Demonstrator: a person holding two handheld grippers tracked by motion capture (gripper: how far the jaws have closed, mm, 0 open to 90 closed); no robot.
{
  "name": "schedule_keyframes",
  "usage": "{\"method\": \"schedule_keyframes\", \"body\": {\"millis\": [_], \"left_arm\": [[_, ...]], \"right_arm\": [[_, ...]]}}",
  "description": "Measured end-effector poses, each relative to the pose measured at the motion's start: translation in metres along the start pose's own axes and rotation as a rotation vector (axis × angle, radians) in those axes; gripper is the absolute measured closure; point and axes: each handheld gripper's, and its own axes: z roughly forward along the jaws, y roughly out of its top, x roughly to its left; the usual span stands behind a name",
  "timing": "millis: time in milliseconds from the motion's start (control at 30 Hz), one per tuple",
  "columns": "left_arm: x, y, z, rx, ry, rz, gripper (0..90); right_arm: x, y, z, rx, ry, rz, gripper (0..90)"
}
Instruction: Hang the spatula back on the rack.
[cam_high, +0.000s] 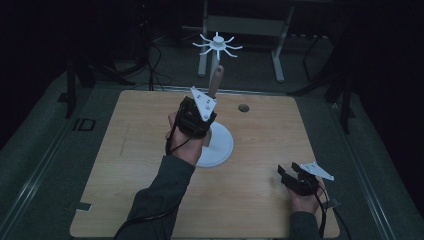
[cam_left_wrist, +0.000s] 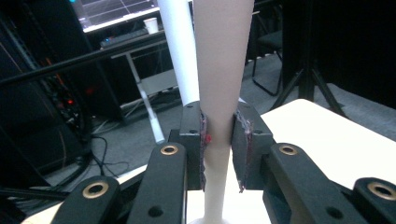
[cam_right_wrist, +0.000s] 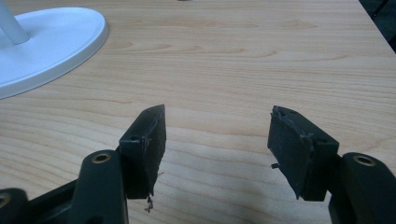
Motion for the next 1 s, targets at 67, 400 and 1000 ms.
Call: {"method": "schedule_keyframes", "body": {"millis": [67,400,1000], "left_arm": [[-0.0004,0.0005,-0.0003,-0.001,0.009,0.0,75.7],[-0.0023,0.006,-0.0019,-0.002,0.069,0.026,75.7],[-0.0045,0.0088,-0.0011,0.003,0.091,-0.011,75.6]], "right_arm": [[0.0,0.0,0.0,0.0,0.0,0.0,36.8],[0.0,0.0,0.0,0.0,0.0,0.0,36.7],[-0.0001,0.0,0.0,0.0,0.001,0.001,36.6]]}}
